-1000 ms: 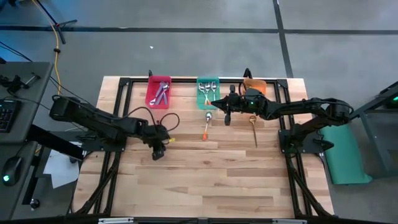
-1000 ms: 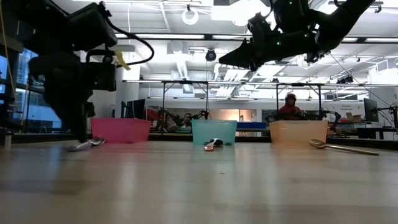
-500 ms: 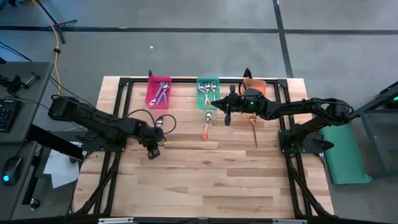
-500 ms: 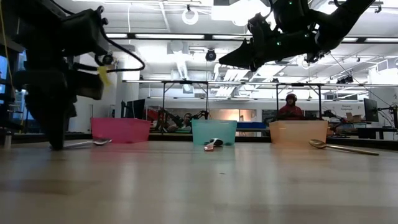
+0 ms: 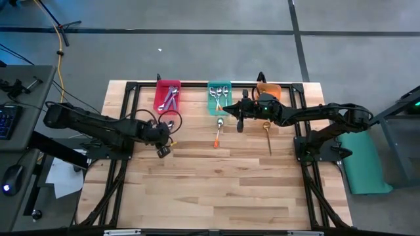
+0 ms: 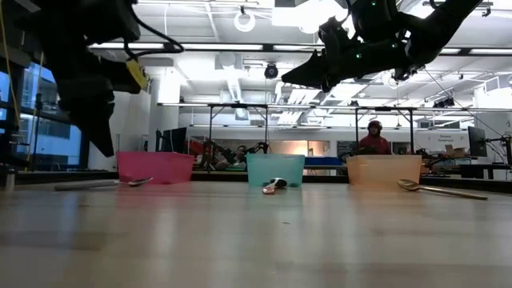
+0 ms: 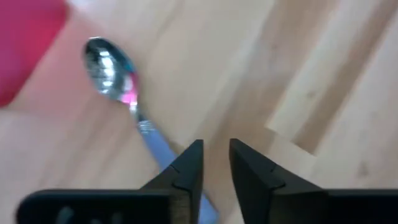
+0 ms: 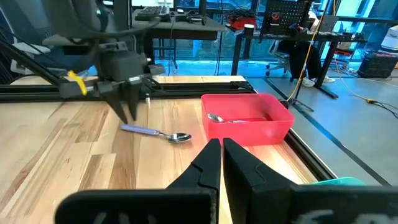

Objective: Sort silverware by color (type)
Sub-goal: Put the violet spoon into the red bin

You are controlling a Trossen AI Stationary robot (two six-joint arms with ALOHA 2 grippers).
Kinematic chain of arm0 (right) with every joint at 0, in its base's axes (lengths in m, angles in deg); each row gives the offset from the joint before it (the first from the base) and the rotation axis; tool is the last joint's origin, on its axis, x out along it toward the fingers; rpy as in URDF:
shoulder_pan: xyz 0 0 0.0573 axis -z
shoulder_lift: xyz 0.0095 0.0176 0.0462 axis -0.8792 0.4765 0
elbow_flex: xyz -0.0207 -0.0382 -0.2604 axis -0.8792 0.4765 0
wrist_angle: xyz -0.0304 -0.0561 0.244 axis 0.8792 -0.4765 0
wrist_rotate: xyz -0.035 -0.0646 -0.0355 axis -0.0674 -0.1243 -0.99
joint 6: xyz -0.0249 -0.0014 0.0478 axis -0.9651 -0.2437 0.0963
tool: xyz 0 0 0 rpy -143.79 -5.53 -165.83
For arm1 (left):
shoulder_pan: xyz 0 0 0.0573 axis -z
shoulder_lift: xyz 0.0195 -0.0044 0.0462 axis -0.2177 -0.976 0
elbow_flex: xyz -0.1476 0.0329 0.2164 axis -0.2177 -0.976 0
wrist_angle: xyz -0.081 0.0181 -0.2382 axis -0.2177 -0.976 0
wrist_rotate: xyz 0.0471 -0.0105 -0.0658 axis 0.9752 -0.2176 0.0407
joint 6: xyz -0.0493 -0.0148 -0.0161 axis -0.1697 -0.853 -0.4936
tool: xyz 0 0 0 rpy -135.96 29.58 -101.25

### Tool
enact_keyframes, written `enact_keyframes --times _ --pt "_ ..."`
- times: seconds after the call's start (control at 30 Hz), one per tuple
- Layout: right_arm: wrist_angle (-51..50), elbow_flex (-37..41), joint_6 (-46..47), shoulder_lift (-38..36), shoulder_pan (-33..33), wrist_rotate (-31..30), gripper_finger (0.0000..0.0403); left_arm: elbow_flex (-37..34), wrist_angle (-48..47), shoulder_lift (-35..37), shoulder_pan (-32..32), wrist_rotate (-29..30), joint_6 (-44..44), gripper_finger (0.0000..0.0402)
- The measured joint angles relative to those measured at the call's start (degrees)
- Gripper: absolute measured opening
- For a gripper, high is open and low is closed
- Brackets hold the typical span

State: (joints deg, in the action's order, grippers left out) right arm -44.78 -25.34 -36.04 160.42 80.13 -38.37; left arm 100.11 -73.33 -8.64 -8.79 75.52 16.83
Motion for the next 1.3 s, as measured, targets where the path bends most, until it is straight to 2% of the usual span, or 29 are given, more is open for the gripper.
enact_keyframes --times 0.3,0.5,0.93,1.1,1.3 --pt "0.0 0.0 0.5 0.0 0.0 0.0 0.0 -0.7 1.4 -2.9 -10.7 2.7 5.4 0.0163" --pt "0.0 0.0 0.6 0.0 0.0 0.0 0.0 -0.7 3.9 -4.7 -16.9 -2.6 10.0 0.0176" --pt "0.0 0.0 0.4 0.0 0.0 0.0 0.0 -0.7 6.6 -12.8 -20.7 -6.1 14.3 0.015" --pt "0.0 0.0 0.4 0.0 0.0 0.0 0.0 -0.5 7.0 -14.4 -21.9 -7.9 16.0 0.0112" --pt "0.0 0.0 0.4 0.0 0.0 0.0 0.0 -0.6 7.6 -14.1 -22.0 -9.9 18.3 0.0044"
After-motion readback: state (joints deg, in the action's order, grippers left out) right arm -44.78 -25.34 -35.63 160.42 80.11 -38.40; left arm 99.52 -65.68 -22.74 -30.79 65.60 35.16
